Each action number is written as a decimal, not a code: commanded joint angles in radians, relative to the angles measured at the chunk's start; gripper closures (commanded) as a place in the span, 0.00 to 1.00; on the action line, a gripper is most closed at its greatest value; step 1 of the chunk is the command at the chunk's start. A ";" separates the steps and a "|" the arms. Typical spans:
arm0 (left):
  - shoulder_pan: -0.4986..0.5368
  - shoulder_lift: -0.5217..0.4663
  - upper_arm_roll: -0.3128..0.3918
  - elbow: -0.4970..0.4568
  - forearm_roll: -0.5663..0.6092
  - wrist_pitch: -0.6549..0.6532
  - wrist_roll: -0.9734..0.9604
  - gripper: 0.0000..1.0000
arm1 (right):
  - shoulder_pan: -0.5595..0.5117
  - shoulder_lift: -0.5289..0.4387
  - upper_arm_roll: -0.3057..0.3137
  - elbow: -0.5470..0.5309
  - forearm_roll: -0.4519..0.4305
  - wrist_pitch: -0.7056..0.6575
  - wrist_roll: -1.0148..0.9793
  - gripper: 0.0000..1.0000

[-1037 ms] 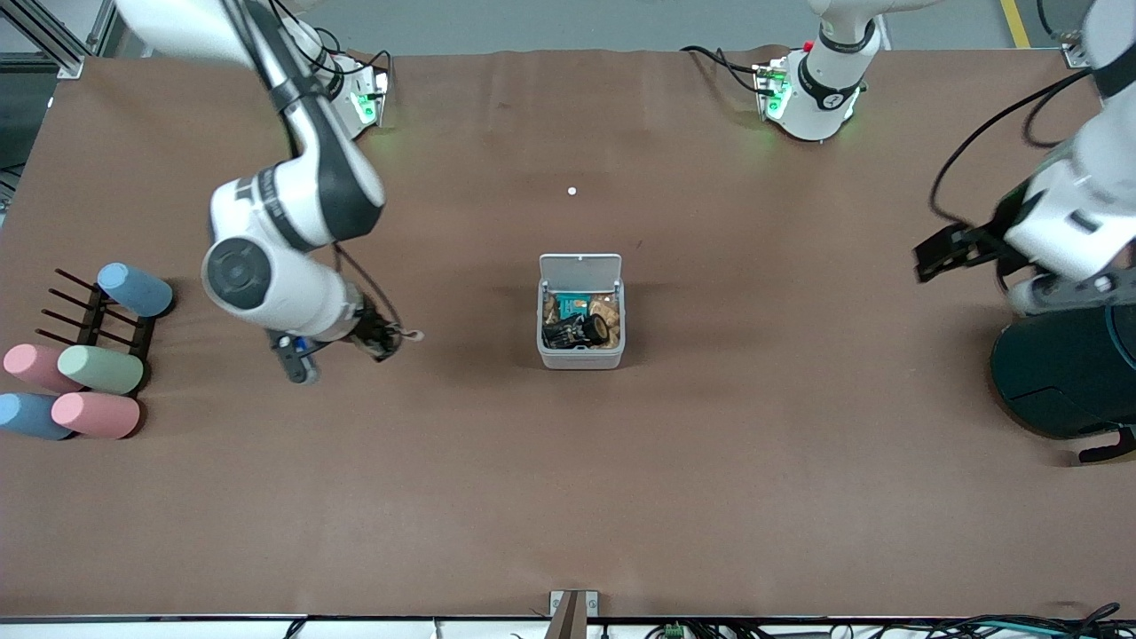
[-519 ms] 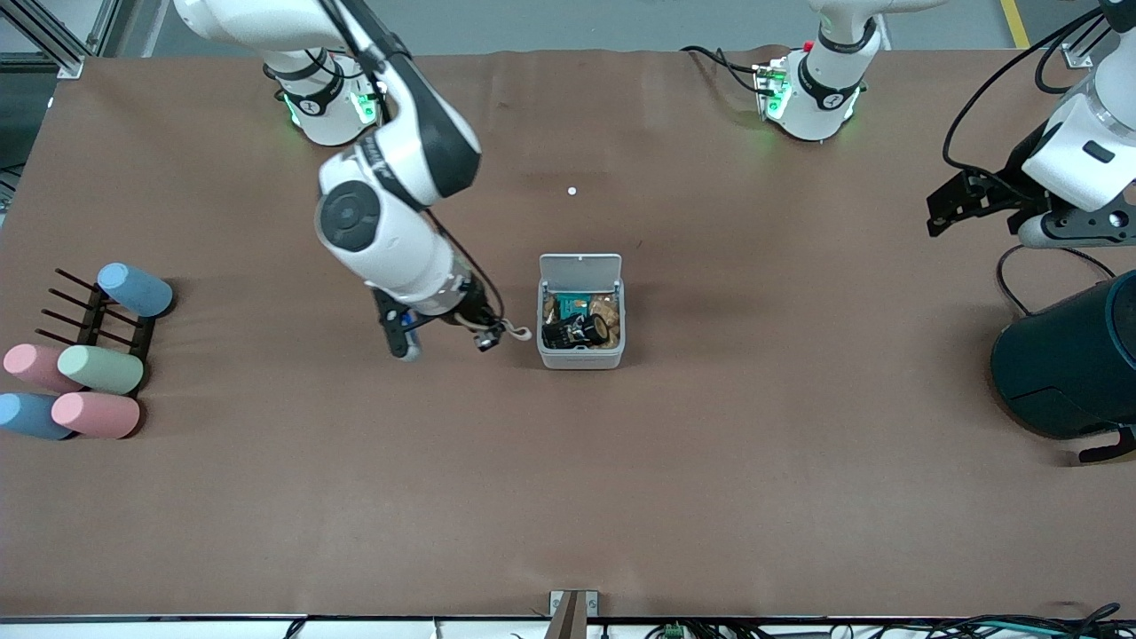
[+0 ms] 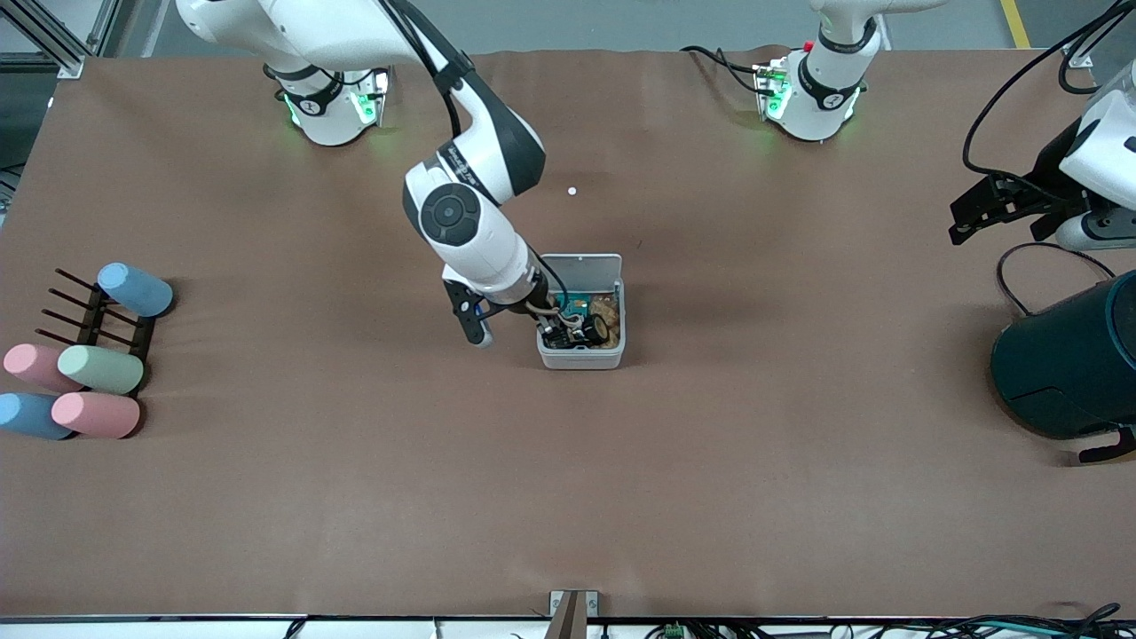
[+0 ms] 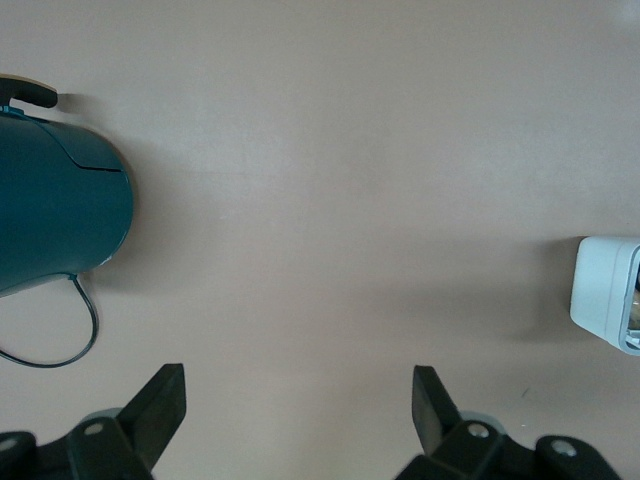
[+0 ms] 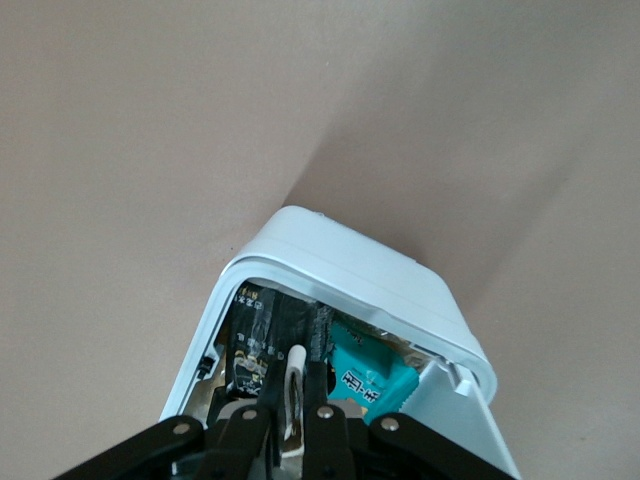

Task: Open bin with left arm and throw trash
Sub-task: 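Carry the white rubber band over the bin and open the right gripper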

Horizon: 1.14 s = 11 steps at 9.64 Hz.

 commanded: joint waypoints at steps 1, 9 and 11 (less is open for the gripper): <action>0.008 0.019 0.001 0.033 -0.013 -0.024 0.010 0.00 | 0.006 0.015 -0.011 0.020 0.017 -0.001 0.004 0.70; 0.007 0.034 0.008 0.041 -0.010 -0.024 0.014 0.00 | -0.095 -0.062 -0.018 0.075 0.025 -0.136 0.009 0.50; 0.011 0.033 0.008 0.041 -0.012 -0.024 0.017 0.00 | -0.196 -0.158 -0.020 0.068 0.016 -0.206 -0.005 0.48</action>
